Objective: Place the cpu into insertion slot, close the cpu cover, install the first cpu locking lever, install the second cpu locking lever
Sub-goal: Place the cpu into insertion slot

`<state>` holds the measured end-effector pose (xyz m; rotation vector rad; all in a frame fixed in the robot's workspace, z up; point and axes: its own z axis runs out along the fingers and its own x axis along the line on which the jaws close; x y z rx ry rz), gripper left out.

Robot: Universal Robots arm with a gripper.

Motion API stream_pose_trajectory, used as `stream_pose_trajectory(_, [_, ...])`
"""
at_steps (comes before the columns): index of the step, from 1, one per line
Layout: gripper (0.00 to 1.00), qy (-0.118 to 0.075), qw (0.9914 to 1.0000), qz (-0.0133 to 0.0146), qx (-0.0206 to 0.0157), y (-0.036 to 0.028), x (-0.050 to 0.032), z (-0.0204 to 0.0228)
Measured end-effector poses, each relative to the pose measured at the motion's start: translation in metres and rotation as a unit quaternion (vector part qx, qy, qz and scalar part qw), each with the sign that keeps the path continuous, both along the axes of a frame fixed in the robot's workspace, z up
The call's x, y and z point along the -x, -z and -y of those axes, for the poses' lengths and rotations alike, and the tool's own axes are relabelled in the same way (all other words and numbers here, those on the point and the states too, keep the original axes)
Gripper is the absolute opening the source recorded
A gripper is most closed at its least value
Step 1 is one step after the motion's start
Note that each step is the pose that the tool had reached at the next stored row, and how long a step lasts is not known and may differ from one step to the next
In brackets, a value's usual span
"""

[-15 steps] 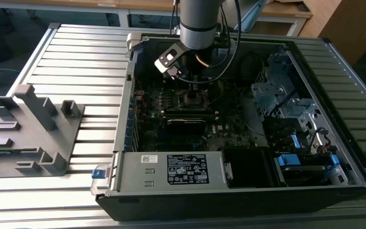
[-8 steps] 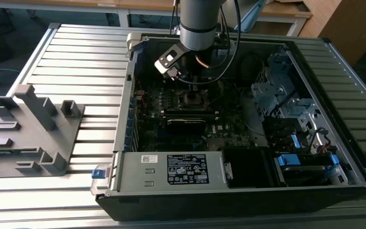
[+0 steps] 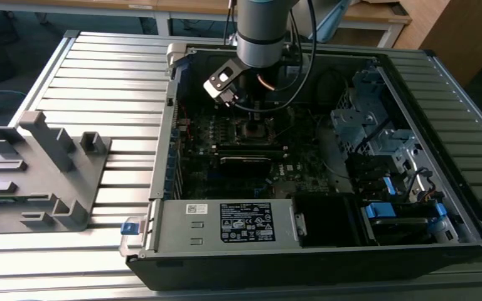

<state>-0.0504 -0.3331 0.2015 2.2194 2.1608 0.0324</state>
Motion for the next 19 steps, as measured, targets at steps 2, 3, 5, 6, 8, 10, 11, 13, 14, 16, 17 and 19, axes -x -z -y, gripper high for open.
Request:
stream_pose_trajectory(2, [0.1, 0.0, 1.0, -0.0001, 0.0001, 0.0, 0.0, 0.0])
stream_pose_trajectory(3, [0.1, 0.0, 1.0, -0.0001, 0.0001, 0.0, 0.0, 0.0])
stream_pose_trajectory(5, [0.1, 0.0, 1.0, 0.0, 0.0, 0.0004, -0.0004, 0.0])
stream_pose_trajectory(6, [0.1, 0.0, 1.0, 0.0, 0.0001, 0.0005, -0.0004, 0.0])
stream_pose_trajectory(8, [0.1, 0.0, 1.0, 0.0, 0.0001, 0.0006, -0.0004, 0.0])
stream_pose_trajectory(10, [0.1, 0.0, 1.0, 0.0, 0.0, 0.0017, -0.0005, 0.0])
stream_pose_trajectory(11, [0.1, 0.0, 1.0, -0.0002, 0.0003, 0.0023, -0.0004, 0.0001])
stream_pose_trajectory(13, [0.1, 0.0, 1.0, -0.0003, 0.0005, 0.0027, -0.0003, 0.0002])
stream_pose_trajectory(14, [0.1, 0.0, 1.0, -0.0003, 0.0004, 0.0028, -0.0004, 0.0001])
stream_pose_trajectory(16, [0.1, 0.0, 1.0, 0.0, 0.0001, 0.0031, -0.0004, 0.0])
stream_pose_trajectory(17, [0.1, 0.0, 1.0, -0.0001, 0.0001, 0.0031, -0.0004, 0.0])
stream_pose_trajectory(19, [0.1, 0.0, 1.0, -0.0003, 0.0004, 0.0039, -0.0004, 0.0001])
